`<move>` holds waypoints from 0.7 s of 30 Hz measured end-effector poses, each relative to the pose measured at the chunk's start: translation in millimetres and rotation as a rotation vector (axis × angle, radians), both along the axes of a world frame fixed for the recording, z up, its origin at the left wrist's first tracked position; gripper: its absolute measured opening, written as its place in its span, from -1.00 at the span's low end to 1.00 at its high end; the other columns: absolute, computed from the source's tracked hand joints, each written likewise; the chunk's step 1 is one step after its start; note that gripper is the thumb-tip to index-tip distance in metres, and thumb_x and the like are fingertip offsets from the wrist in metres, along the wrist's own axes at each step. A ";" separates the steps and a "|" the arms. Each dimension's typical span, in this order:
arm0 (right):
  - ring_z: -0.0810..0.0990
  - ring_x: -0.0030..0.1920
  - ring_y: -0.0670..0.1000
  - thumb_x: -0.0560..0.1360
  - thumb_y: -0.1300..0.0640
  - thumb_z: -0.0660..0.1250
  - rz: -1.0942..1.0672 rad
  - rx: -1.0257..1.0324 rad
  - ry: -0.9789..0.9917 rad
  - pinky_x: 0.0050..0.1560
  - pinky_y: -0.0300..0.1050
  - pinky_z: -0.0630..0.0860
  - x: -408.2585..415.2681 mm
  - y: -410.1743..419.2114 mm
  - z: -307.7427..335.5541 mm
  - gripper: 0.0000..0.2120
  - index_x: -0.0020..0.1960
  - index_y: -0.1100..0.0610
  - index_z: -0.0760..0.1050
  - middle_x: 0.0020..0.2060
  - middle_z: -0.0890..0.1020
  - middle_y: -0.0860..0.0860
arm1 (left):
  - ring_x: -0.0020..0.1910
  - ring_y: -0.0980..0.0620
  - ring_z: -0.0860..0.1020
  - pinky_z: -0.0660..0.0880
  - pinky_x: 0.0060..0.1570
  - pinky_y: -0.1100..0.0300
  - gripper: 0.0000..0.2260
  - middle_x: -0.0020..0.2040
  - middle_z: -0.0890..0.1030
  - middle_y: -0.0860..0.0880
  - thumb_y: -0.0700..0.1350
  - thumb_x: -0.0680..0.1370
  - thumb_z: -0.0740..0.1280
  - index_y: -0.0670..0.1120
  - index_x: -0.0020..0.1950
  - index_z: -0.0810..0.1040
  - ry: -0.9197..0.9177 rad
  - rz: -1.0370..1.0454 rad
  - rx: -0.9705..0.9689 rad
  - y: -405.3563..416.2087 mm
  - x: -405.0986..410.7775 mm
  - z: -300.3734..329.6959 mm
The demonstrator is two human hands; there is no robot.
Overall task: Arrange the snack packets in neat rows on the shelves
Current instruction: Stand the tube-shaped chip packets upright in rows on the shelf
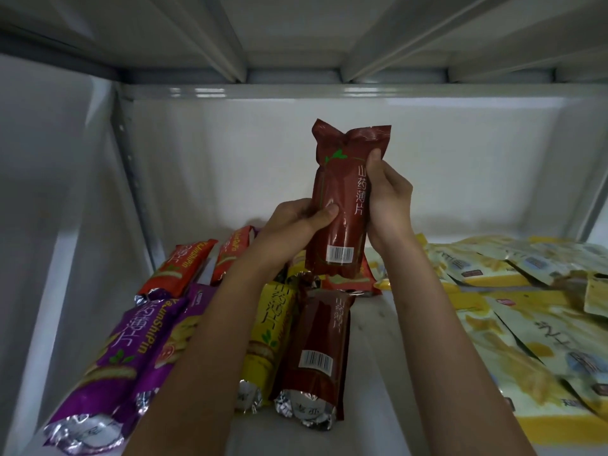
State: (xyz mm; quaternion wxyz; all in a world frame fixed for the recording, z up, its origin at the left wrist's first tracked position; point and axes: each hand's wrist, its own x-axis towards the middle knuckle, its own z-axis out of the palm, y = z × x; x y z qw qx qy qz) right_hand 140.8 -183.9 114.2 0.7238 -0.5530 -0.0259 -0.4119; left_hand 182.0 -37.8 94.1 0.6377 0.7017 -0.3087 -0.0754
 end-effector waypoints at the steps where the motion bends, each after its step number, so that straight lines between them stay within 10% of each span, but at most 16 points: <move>1: 0.52 -0.12 0.16 0.62 -0.17 0.36 -0.012 -0.023 -0.019 -0.02 0.23 0.57 1.8 -1.8 1.8 -0.36 0.00 0.50 0.50 -0.15 0.55 0.24 | 0.11 0.02 0.73 0.61 0.27 -0.04 -0.69 0.13 0.75 0.00 0.05 0.63 0.41 -0.08 0.31 0.65 -0.005 -0.001 0.003 -1.6 0.9 1.5; 4: 0.51 -0.14 0.15 0.47 -0.33 0.43 -0.048 -0.061 -0.016 -0.04 0.15 0.53 8.8 -9.6 6.4 -0.19 -0.03 0.51 0.47 -0.20 0.53 0.25 | 0.09 0.03 0.73 0.64 0.22 -0.03 -0.69 0.11 0.76 0.00 0.04 0.63 0.42 -0.09 0.30 0.64 -0.028 -0.018 0.015 -4.8 2.8 6.5; 10: 0.75 -0.04 0.10 0.68 -0.12 0.29 -0.049 -0.034 0.120 0.05 0.02 0.69 15.4 -13.3 16.7 -0.61 0.03 0.17 0.70 -0.06 0.76 0.10 | -0.15 0.11 0.73 0.62 -0.13 0.17 -0.73 -0.12 0.76 0.04 0.10 0.48 0.57 -0.08 -0.03 0.67 -0.096 0.162 -0.013 -0.9 10.2 19.6; 15: 0.73 0.08 0.05 0.54 -0.17 0.48 -0.024 -0.221 0.223 0.01 0.00 0.72 8.4 -9.5 34.0 -0.53 0.32 0.07 0.51 0.13 0.67 0.03 | -0.16 0.21 0.58 0.46 -0.22 0.28 -0.54 -0.11 0.59 0.13 0.23 0.42 0.58 -0.04 0.04 0.50 -0.453 0.526 0.195 2.6 9.7 27.6; 21: 0.71 0.05 -0.03 0.46 -0.23 0.48 -0.218 -0.468 0.237 0.18 0.05 0.64 2.7 -0.8 38.8 -0.52 0.29 -0.02 0.59 0.11 0.70 -0.05 | -0.03 0.06 0.65 0.57 -0.07 0.14 -0.58 0.13 0.61 0.09 0.20 0.47 0.54 0.00 0.16 0.52 -0.408 0.234 0.247 7.6 7.0 31.9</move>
